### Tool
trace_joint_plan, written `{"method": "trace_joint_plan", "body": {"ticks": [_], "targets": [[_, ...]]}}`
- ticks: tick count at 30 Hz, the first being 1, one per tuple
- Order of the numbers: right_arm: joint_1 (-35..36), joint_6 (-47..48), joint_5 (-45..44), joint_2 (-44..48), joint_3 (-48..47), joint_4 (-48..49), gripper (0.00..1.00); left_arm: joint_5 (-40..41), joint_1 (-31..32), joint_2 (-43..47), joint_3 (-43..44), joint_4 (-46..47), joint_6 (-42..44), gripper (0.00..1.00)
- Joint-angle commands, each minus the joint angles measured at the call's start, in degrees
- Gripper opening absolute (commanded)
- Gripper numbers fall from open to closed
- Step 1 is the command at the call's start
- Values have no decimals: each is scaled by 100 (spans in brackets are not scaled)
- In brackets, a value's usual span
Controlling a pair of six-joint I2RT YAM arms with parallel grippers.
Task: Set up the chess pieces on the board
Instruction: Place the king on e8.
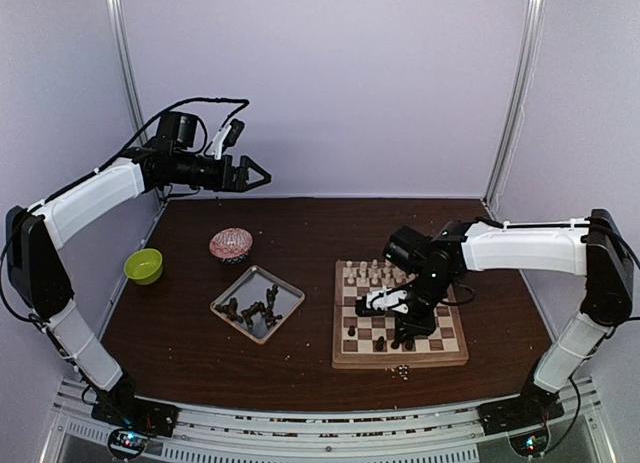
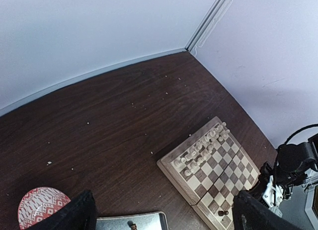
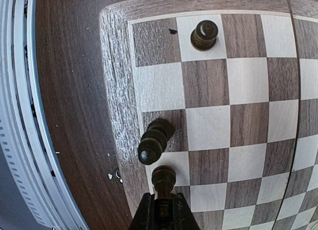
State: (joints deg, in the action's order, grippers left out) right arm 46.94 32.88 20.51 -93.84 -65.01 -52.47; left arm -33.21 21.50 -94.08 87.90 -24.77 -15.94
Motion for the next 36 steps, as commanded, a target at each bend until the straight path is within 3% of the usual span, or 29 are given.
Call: {"method": "trace_joint_plan", "body": {"ticks": [1,28,36], "targets": [[52,4,31,-78,17,112,1,-71,29,20,166,34,83,98],[131,-96,-247,28,2,22,7,-142,25,-18,190,-1,100,98],[158,-125,-289,79,17,59,20,-142,29,-22,188,-1,100,98]]}}
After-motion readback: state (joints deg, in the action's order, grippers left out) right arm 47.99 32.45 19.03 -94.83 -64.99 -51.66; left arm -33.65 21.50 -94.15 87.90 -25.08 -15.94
